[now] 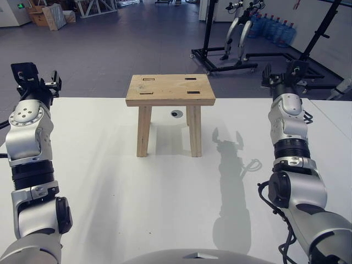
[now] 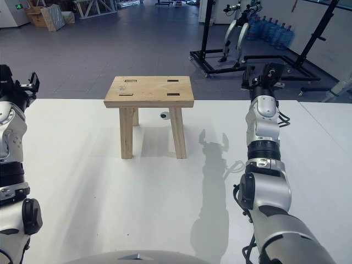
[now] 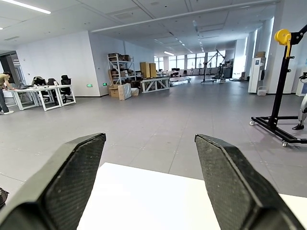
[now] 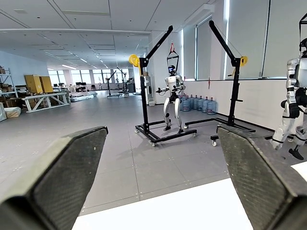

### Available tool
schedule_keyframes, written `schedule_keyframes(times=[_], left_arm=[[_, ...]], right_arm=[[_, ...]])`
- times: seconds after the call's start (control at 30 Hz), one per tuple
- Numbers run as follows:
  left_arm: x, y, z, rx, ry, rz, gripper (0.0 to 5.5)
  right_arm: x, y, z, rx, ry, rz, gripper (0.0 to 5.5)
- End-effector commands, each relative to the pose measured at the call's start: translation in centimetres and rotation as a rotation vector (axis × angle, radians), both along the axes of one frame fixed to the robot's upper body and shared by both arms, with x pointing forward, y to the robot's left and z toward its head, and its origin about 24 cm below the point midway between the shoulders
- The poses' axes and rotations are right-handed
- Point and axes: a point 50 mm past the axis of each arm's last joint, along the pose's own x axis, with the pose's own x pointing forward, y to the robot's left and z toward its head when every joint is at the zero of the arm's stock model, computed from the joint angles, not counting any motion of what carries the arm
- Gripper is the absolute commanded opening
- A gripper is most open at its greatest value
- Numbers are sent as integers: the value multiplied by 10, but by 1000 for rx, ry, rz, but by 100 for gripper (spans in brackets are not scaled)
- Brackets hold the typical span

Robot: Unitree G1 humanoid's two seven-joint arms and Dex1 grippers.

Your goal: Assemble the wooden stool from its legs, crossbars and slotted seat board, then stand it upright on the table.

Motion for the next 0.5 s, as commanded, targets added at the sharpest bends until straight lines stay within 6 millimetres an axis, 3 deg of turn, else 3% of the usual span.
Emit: schedule_keyframes(times=[0.03, 0.5], left_arm=[[4, -5, 5, 6, -15, -13, 341], [5, -7, 5, 14, -21, -13, 341]], right_arm=[[2, 3, 3, 2, -14, 2, 420], [3, 7, 3, 4, -17, 10, 420]])
